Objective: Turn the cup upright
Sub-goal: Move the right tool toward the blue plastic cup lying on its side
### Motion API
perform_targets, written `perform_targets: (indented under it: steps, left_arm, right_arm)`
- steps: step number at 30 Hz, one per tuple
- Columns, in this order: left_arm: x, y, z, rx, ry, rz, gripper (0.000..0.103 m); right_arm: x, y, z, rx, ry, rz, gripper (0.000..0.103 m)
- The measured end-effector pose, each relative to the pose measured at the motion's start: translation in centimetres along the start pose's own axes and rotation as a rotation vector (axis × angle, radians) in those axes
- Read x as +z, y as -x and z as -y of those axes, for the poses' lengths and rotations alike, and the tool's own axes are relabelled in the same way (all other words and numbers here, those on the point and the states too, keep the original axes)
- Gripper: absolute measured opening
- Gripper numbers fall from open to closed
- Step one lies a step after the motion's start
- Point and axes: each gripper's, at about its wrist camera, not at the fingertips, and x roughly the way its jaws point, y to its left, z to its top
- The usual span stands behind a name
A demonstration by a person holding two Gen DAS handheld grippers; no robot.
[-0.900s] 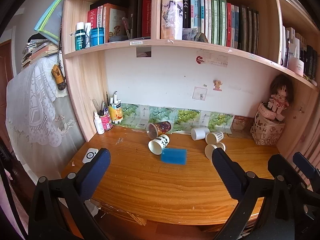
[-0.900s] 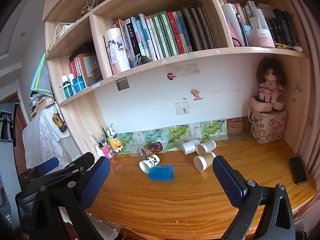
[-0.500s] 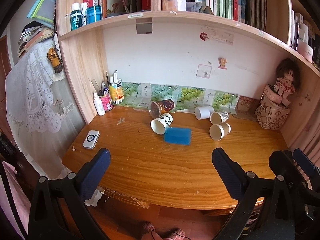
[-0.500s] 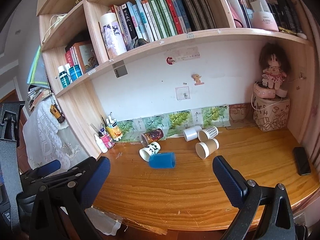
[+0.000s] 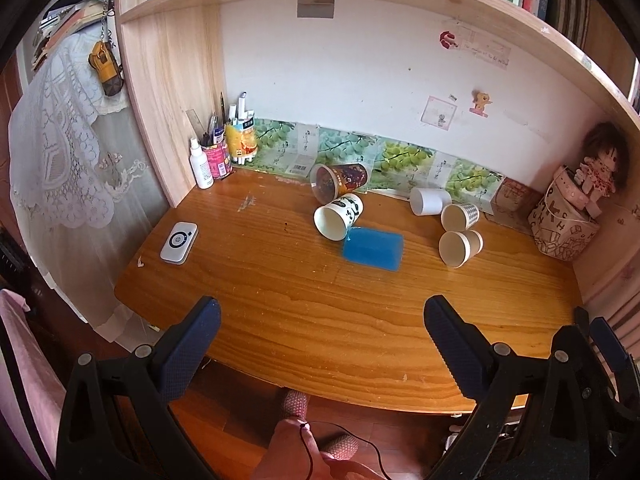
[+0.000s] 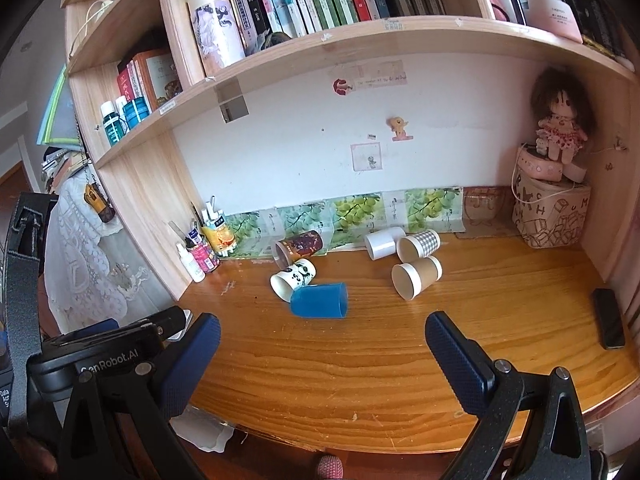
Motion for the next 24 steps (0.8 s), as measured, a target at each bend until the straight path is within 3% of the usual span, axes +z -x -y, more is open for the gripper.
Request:
perform_targets:
  steps: [7, 12, 16, 24]
  left_arm:
    - [3.2, -4.4, -0.5, -0.074, -0.058, -0.076, 0.101]
    - [5.8, -7.8, -0.7, -0.118, -0.106, -0.100, 0.101]
    - [7.8, -10.3, -0.4, -0.096, -0.199, -0.083, 0.101]
    - [10.7, -14.5, 0.5, -0.133, -0.421, -0.074, 0.101]
  right_arm:
    - [0.8, -4.1, -0.1, -0.018, -0.089, -0.090, 0.103]
    - [1.8, -6.3, 0.0, -0.080, -0.154, -0.086, 0.103]
    - [2.3, -7.9, 0.4, -0.118, -0.219, -0.092, 0.103]
    - [2.5, -10.7, 1.2, -0.186, -0.345, -0.116, 0.103]
